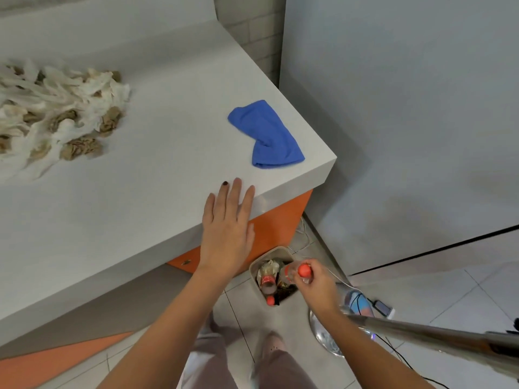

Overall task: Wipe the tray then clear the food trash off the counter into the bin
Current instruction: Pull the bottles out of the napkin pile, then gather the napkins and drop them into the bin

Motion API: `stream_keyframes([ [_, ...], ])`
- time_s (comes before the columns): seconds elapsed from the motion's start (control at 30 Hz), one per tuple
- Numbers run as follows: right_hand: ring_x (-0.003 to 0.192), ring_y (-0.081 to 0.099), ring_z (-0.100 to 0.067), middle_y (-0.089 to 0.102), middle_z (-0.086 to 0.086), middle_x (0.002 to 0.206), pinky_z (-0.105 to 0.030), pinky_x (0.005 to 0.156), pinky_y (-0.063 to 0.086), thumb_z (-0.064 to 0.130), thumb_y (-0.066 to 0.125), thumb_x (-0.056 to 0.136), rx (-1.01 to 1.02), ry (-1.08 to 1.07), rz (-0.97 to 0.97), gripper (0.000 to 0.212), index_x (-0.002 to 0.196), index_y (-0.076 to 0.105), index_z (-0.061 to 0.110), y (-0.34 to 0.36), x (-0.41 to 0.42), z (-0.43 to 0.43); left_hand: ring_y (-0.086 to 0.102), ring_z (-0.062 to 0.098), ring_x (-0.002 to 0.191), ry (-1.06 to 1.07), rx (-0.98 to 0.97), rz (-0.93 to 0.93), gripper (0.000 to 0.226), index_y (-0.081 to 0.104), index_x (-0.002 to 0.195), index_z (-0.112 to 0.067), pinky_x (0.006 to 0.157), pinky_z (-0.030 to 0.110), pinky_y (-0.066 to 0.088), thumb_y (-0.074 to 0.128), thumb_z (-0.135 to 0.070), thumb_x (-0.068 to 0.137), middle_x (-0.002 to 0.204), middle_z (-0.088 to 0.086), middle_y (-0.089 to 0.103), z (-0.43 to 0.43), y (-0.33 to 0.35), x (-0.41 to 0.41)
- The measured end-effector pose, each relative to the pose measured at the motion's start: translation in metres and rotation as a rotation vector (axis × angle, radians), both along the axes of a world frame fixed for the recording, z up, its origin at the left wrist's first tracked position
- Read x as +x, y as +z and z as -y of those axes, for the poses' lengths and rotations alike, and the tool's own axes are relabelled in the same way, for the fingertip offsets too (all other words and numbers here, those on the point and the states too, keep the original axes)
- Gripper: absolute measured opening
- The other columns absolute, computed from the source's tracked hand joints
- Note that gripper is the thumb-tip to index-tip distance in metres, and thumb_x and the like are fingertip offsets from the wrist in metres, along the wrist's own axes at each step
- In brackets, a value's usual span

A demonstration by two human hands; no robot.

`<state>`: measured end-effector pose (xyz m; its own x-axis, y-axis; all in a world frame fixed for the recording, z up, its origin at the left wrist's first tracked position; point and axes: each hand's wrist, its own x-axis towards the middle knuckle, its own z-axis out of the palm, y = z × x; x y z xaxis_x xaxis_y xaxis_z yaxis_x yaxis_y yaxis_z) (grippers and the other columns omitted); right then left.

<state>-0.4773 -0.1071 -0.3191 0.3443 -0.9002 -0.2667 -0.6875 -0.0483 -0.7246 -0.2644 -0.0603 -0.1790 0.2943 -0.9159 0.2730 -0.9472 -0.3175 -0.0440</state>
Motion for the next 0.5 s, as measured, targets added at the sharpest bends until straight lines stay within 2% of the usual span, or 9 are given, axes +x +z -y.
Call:
stream_keyframes([
  [0.1,0.089,0.061,-0.012,0.059,0.008,0.108,-0.032,0.074,0.052,0.055,0.062,0.08,0.04,0.103,-0.142,0.045,0.117,0.05,0.032,-0.008,0.005,0.004,0.034,0.035,0.136,0.007,0.024,0.003,0.072,0.028,0.145,-0.013,0.111,0.051,0.026,0.061,-0.03,0.083,0.15,0.017,0.032,0.0,0.001,0.0],
  [0.17,0.098,0.061,-0.016,0.054,0.0,0.121,-0.031,0.078,0.05,0.057,0.061,0.08,0.093,0.199,-0.278,0.068,0.135,0.036,0.027,-0.013,0.004,0.006,0.033,0.036,0.136,0.004,0.041,0.007,0.074,0.027,0.146,-0.012,0.111,0.051,0.027,0.061,-0.03,0.083,0.151,0.018,0.031,0.0,0.001,0.0],
  [0.27,0.115,0.055,-0.023,0.046,-0.006,0.133,-0.034,0.087,0.047,0.057,0.06,0.081,0.133,0.253,-0.389,0.08,0.144,0.024,0.024,-0.014,0.002,0.003,0.032,0.036,0.137,-0.005,0.068,0.015,0.075,0.026,0.147,-0.012,0.112,0.052,0.027,0.061,-0.03,0.083,0.151,0.018,0.029,-0.002,0.003,0.0],
  [0.33,0.113,0.056,-0.022,0.047,-0.005,0.133,-0.033,0.085,0.047,0.057,0.06,0.081,0.125,0.233,-0.363,0.079,0.144,0.026,0.025,-0.008,0.003,-0.001,0.031,0.036,0.138,-0.016,0.091,0.006,0.076,0.024,0.148,-0.012,0.113,0.051,0.027,0.06,-0.032,0.083,0.152,0.018,0.028,-0.004,0.007,0.002],
  [0.4,0.101,0.059,-0.015,0.053,0.0,0.122,-0.029,0.077,0.049,0.058,0.061,0.08,0.078,0.199,-0.254,0.07,0.138,0.034,0.029,0.005,0.01,-0.006,0.032,0.035,0.137,-0.049,0.081,-0.041,0.07,0.028,0.146,-0.013,0.113,0.049,0.027,0.057,-0.033,0.086,0.151,0.018,0.03,-0.007,0.011,0.006],
  [0.5,0.079,0.058,-0.005,0.058,0.013,0.095,-0.022,0.067,0.049,0.053,0.066,0.078,-0.028,0.169,0.03,0.043,0.116,0.05,0.04,0.047,0.034,-0.013,0.045,0.035,0.128,-0.032,-0.05,-0.246,0.051,0.05,0.133,-0.012,0.108,0.049,0.035,0.047,-0.037,0.089,0.139,0.017,0.047,-0.018,0.023,0.013],
])
